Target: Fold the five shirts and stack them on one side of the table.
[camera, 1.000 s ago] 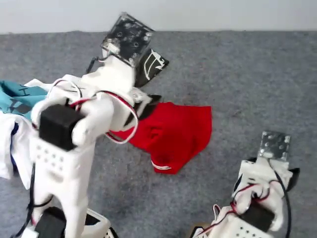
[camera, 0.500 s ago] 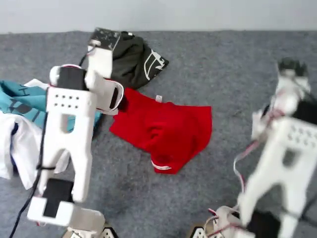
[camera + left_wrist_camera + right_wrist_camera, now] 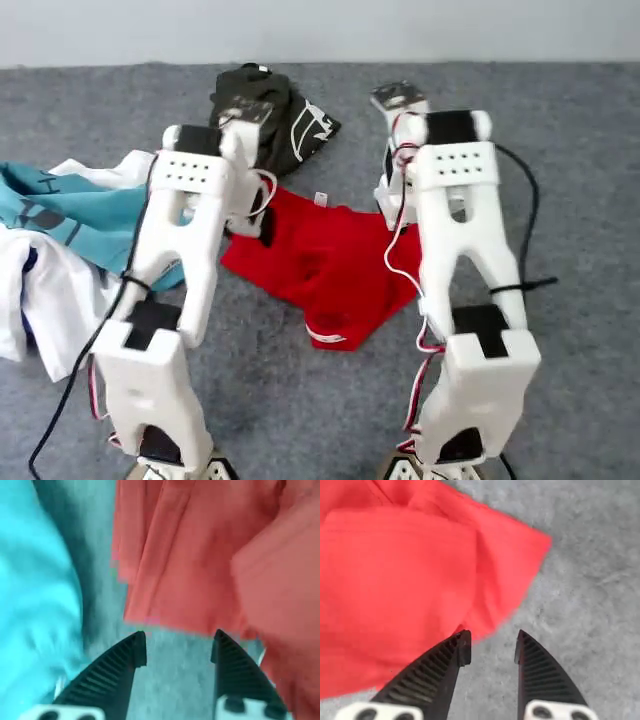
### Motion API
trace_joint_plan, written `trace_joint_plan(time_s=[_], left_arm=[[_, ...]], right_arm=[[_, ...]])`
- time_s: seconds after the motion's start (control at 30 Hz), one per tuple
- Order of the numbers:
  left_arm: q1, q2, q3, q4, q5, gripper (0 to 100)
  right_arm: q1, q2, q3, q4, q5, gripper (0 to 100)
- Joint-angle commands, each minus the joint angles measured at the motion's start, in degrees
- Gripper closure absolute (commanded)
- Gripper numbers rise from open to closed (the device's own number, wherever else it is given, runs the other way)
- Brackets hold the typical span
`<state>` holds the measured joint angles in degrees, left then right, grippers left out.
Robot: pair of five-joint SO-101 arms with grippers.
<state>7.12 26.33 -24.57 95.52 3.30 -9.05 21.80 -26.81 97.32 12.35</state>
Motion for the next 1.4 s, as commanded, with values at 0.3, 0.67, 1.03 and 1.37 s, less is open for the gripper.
trace_joint_plan(time_s=[0.3, 0.67, 1.03, 1.37], left_arm=[[2.5, 31.6, -44.4, 4.8, 0.3, 78], [1.7, 43.5, -57.1, 4.9, -1.3, 93], [0.3, 43.8, -56.8, 5.0, -1.4, 92], [1.2, 44.5, -56.5, 4.8, -1.4, 80]], right_arm=[[4.1, 3.5, -2.3, -1.7, -0.2, 84.4], [4.6, 3.5, -2.1, -1.7, -0.1, 84.4], [4.6, 3.5, -2.1, -1.6, -0.1, 84.4], [4.5, 3.5, -2.1, -0.1, -0.1, 84.4]])
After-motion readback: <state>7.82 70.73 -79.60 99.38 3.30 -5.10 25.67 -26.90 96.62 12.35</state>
